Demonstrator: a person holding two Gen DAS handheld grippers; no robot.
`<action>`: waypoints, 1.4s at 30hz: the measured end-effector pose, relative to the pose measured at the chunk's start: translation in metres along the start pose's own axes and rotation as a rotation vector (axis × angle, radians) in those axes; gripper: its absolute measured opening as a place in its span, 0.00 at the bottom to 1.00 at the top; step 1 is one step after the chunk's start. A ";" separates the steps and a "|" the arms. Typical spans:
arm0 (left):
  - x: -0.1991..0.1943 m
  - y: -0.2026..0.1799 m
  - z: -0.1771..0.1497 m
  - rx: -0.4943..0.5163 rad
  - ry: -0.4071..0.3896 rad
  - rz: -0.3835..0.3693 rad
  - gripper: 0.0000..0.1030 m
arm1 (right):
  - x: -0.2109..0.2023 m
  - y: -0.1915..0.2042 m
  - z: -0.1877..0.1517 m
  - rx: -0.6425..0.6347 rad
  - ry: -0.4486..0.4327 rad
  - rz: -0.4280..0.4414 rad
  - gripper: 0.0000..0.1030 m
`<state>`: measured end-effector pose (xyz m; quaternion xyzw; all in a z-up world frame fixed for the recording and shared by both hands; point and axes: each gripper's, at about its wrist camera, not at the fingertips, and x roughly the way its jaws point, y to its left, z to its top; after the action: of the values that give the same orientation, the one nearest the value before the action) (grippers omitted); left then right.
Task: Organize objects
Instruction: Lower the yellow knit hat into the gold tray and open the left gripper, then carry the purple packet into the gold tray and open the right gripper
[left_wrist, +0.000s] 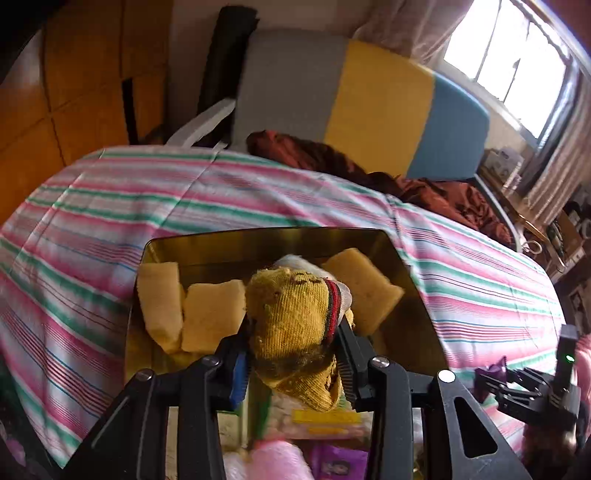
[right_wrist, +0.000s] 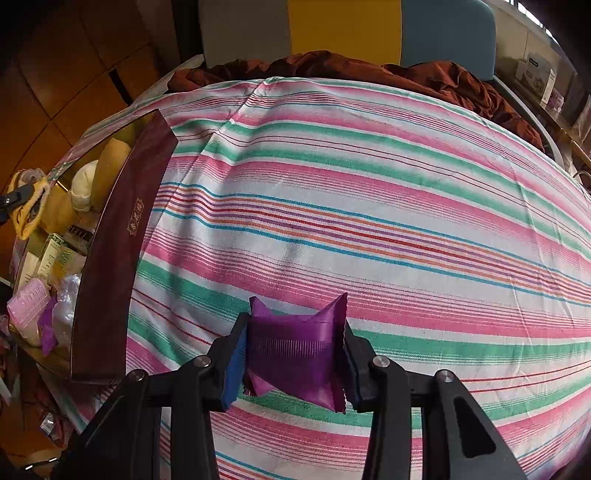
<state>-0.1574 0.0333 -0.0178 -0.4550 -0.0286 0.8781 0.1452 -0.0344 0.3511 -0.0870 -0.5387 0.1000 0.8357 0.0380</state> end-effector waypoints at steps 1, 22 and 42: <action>0.005 0.004 0.002 -0.008 0.007 0.009 0.41 | 0.000 0.000 0.000 0.007 -0.002 0.003 0.42; -0.060 0.024 -0.030 -0.032 -0.177 0.092 0.77 | -0.054 0.132 0.044 -0.177 -0.155 0.202 0.42; -0.128 0.017 -0.076 -0.060 -0.298 0.357 1.00 | -0.017 0.219 0.025 -0.282 -0.137 0.161 0.68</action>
<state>-0.0305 -0.0255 0.0357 -0.3221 0.0052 0.9461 -0.0320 -0.0874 0.1428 -0.0336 -0.4707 0.0215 0.8765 -0.0982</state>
